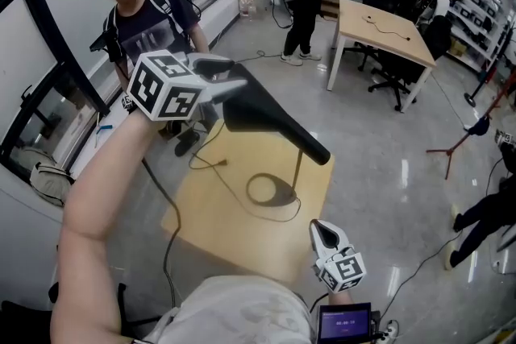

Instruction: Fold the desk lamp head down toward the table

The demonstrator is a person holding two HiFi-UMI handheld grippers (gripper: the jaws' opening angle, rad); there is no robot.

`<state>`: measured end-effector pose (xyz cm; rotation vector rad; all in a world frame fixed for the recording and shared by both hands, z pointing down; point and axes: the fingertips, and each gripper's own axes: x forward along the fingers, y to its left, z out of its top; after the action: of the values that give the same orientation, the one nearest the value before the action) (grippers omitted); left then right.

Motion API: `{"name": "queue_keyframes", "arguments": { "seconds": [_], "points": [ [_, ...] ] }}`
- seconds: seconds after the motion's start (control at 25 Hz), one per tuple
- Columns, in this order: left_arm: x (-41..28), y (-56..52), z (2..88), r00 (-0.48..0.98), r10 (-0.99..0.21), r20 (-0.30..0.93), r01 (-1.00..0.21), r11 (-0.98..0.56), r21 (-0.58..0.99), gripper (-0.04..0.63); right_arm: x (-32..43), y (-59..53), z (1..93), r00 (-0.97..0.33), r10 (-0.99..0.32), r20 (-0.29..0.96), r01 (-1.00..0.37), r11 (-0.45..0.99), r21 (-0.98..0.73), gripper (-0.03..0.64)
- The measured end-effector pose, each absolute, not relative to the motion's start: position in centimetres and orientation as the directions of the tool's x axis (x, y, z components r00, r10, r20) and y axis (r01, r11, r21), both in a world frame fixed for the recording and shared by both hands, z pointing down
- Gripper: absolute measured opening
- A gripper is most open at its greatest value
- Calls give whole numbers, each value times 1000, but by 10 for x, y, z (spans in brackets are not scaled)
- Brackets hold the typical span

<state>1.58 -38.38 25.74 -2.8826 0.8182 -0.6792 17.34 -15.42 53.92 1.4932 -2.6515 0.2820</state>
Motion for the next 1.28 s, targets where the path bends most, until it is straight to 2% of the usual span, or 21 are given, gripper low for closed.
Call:
{"name": "queue_keyframes", "arguments": {
  "seconds": [0.2,0.48,0.84,1.28],
  "points": [
    [9,-388,264,749,-554,363,-542,-828,-146,184,176,-154,541,-520,-838,164,-854,506,-123,12],
    [-12,-393,290,715,-587,380,-592,-797,-118,179,166,-154,542,-529,-833,164,-848,514,-126,12],
    [-23,-398,312,721,-606,337,-634,-773,-34,173,163,-156,542,-534,-827,176,-845,521,-117,12],
    [-39,-403,355,715,-603,354,-666,-742,80,173,159,-158,544,-534,-827,179,-846,521,-118,12]
  ]
}}
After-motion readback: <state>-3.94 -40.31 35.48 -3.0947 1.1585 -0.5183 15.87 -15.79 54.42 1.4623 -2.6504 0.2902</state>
